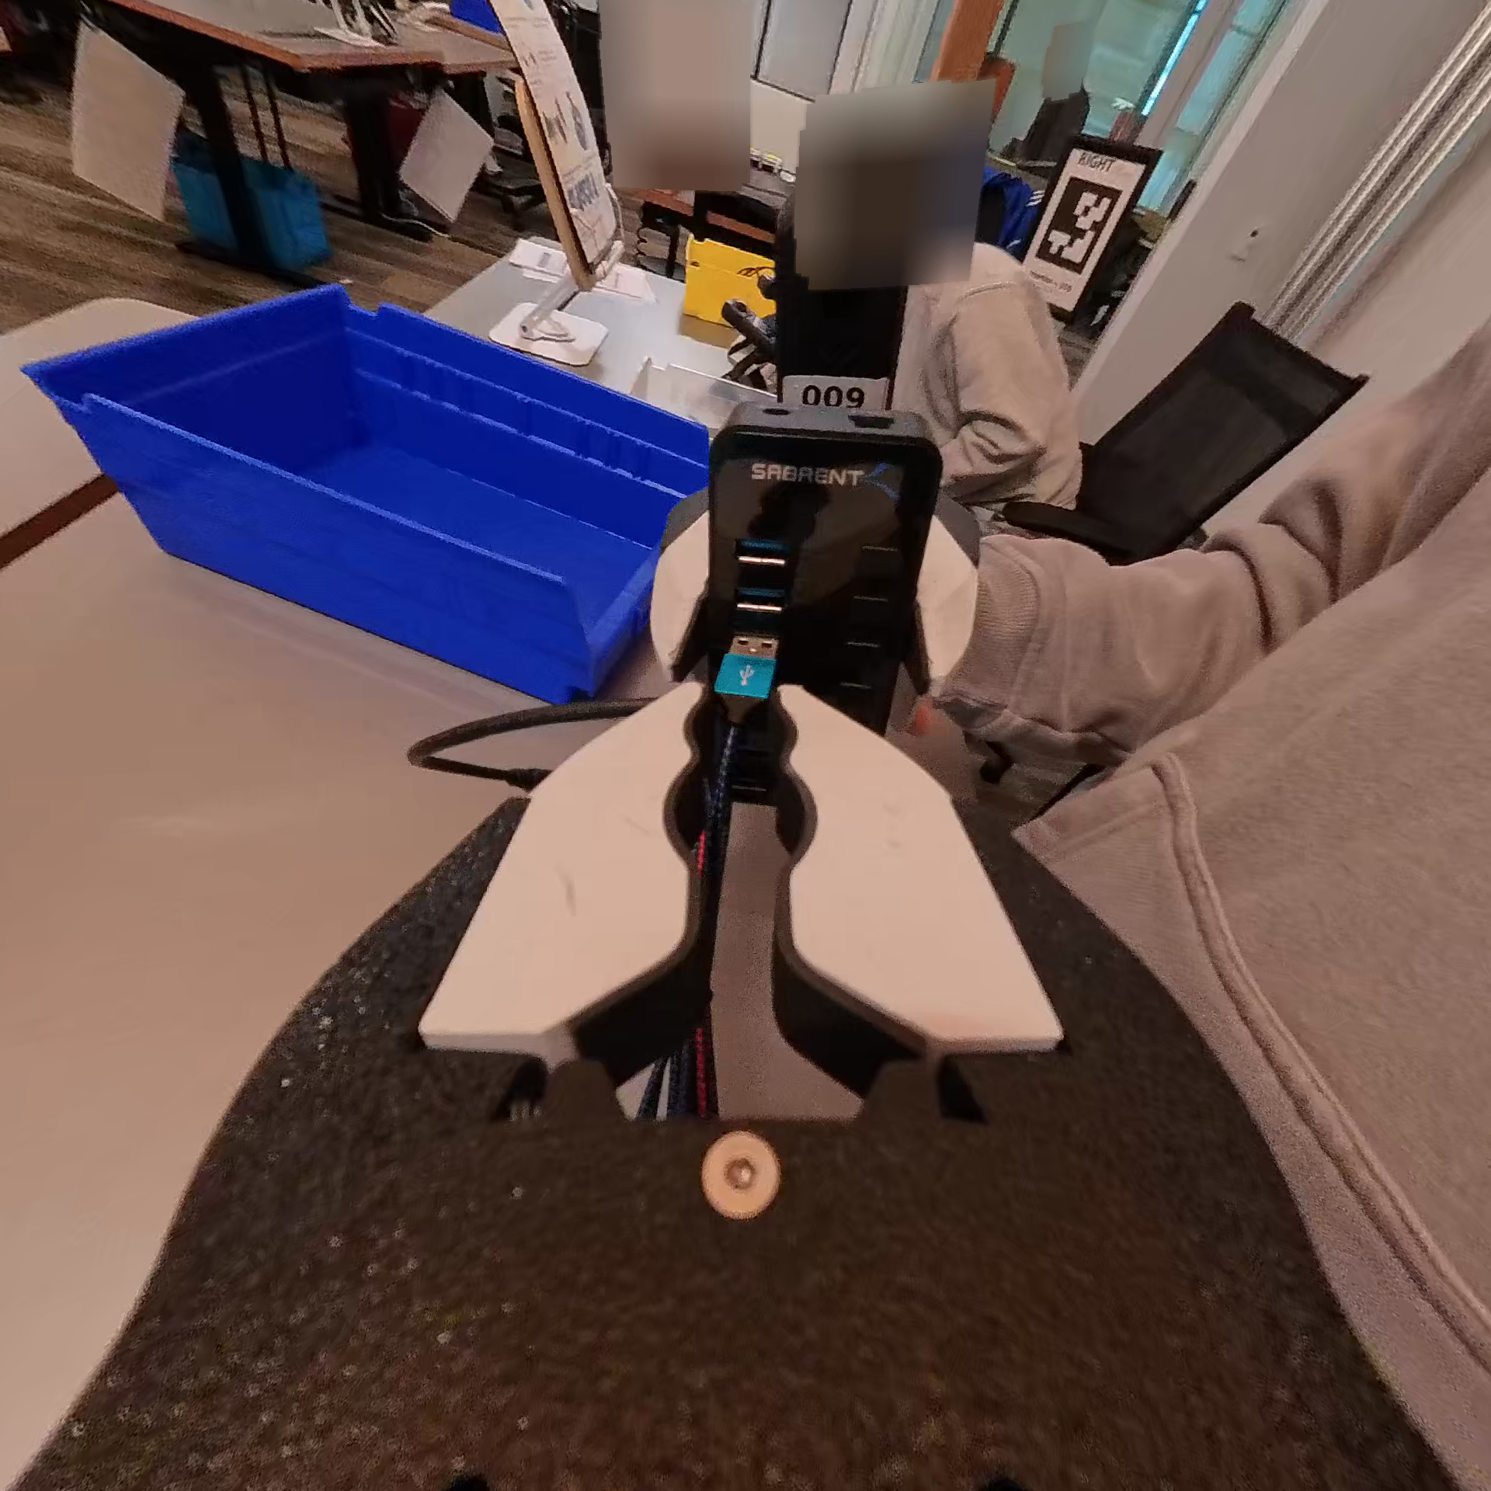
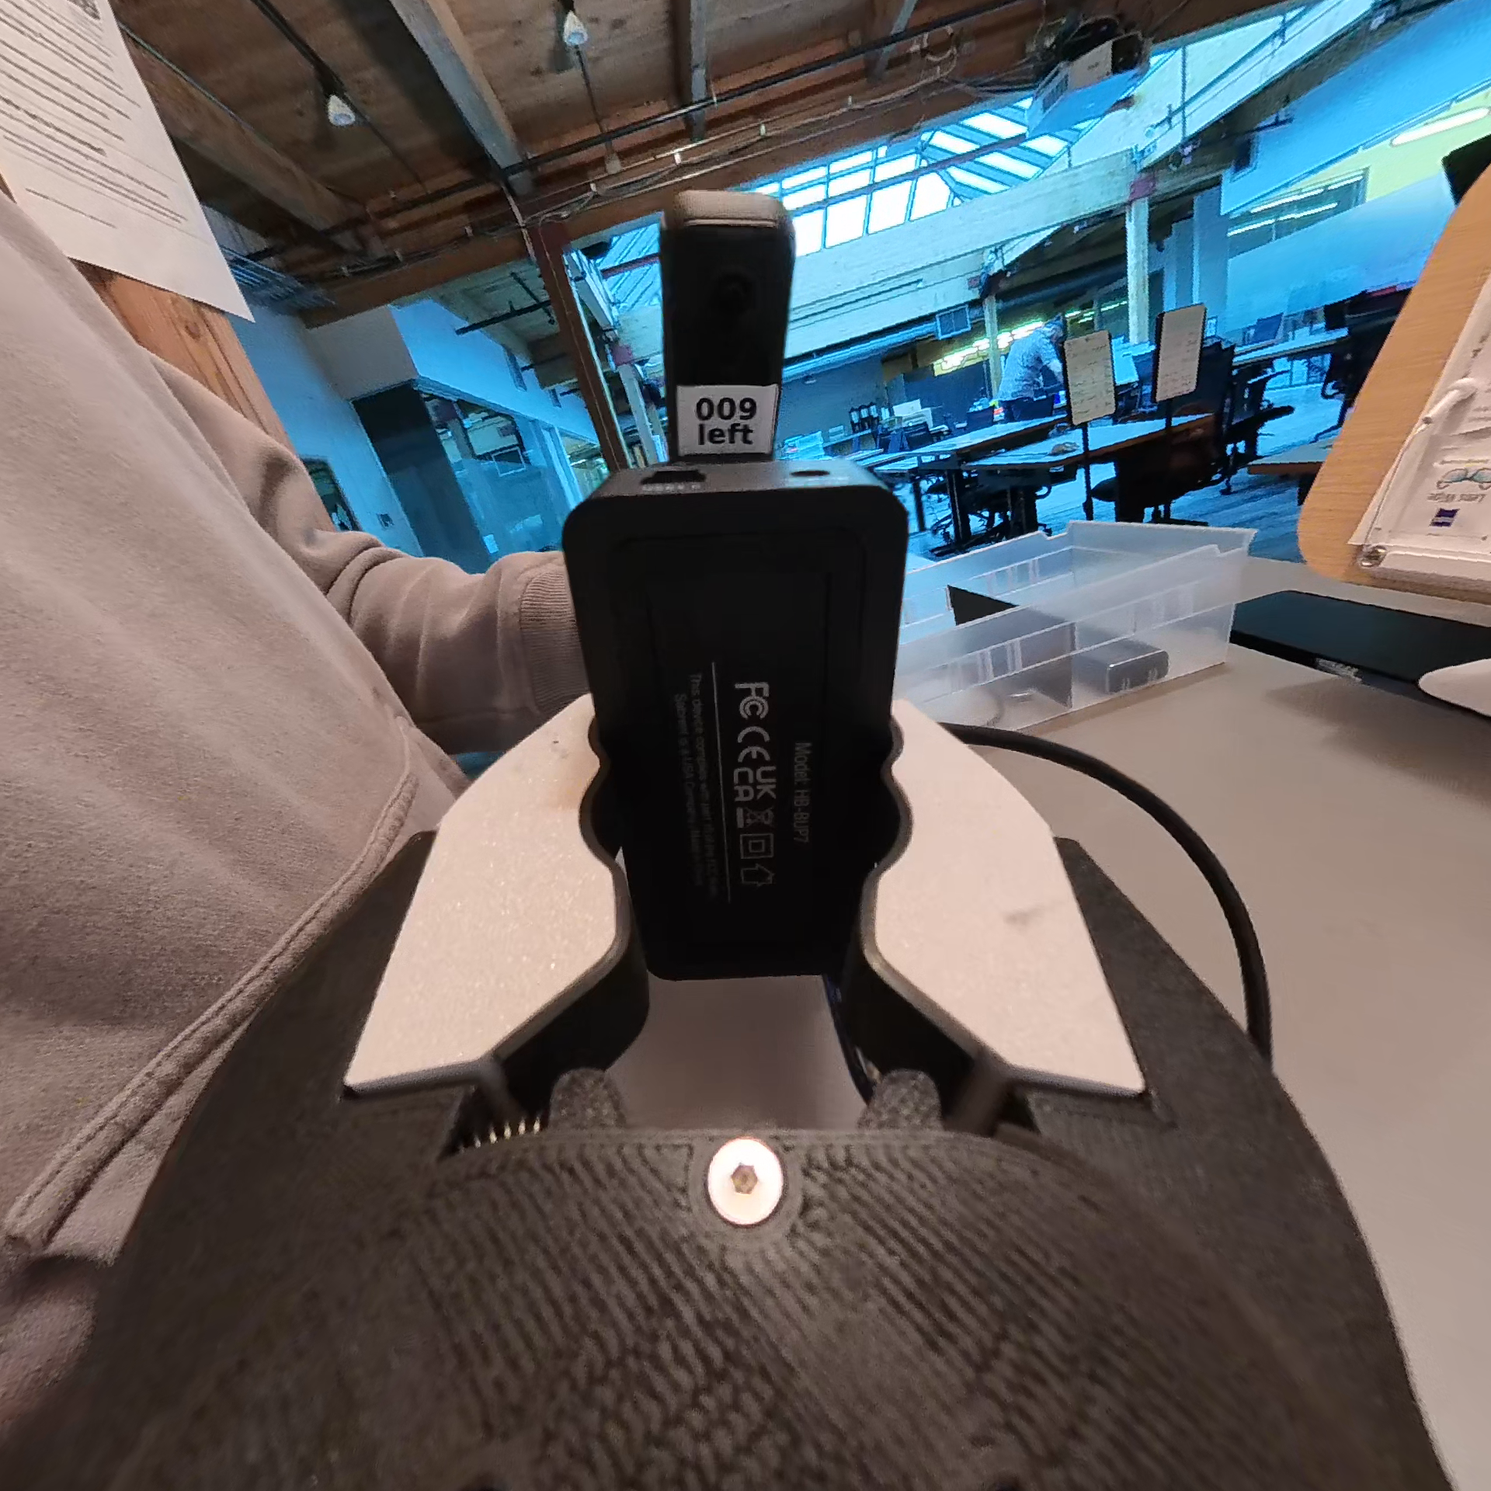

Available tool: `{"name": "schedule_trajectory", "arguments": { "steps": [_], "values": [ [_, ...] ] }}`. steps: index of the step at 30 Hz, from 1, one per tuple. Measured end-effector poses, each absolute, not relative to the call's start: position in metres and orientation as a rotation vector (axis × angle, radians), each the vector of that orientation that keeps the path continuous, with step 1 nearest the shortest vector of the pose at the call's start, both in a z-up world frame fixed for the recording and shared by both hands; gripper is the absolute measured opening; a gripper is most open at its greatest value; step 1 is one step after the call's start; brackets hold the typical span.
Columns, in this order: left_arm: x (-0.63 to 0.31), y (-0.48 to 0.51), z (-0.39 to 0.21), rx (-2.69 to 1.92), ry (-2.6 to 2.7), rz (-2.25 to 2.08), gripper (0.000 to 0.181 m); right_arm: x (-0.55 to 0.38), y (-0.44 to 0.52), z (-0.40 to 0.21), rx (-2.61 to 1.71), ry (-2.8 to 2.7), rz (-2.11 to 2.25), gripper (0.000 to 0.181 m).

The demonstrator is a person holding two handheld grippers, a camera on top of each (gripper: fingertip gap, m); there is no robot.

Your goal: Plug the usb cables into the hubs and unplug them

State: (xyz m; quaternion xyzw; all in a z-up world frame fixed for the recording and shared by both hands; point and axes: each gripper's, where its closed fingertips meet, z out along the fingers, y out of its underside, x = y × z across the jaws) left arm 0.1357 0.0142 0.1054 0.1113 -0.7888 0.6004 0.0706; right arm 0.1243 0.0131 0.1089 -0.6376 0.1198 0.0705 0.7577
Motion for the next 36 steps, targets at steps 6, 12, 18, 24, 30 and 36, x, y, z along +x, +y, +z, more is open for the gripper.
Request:
{"name": "schedule_trajectory", "arguments": {
  "steps": [6, 12, 18, 24, 30, 36],
  "values": [
    [0.135, 0.016, 0.102, 0.293, -2.481, 1.797, 0.01, 0.124, 0.014, 0.107, -1.438, 0.267, 0.146, 0.061],
    [0.134, 0.019, 0.104, 0.304, -2.443, 1.813, 0.009, 0.121, 0.019, 0.106, -1.491, 0.247, 0.157, 0.062],
    [0.133, 0.021, 0.102, 0.309, -2.44, 1.776, 0.01, 0.119, 0.022, 0.101, -1.56, 0.208, 0.162, 0.061],
    [0.133, 0.021, 0.1, 0.336, -2.469, 1.787, 0.009, 0.12, 0.029, 0.096, -1.611, 0.194, 0.136, 0.061],
    [0.133, 0.023, 0.098, 0.356, -2.474, 1.771, 0.009, 0.122, 0.03, 0.1, -1.576, 0.18, 0.153, 0.061],
    [0.129, 0.016, 0.079, 0.318, -2.626, 1.783, 0.0, 0.125, 0.039, 0.105, -1.577, 0.163, 0.08, 0.061]
  ]
}}
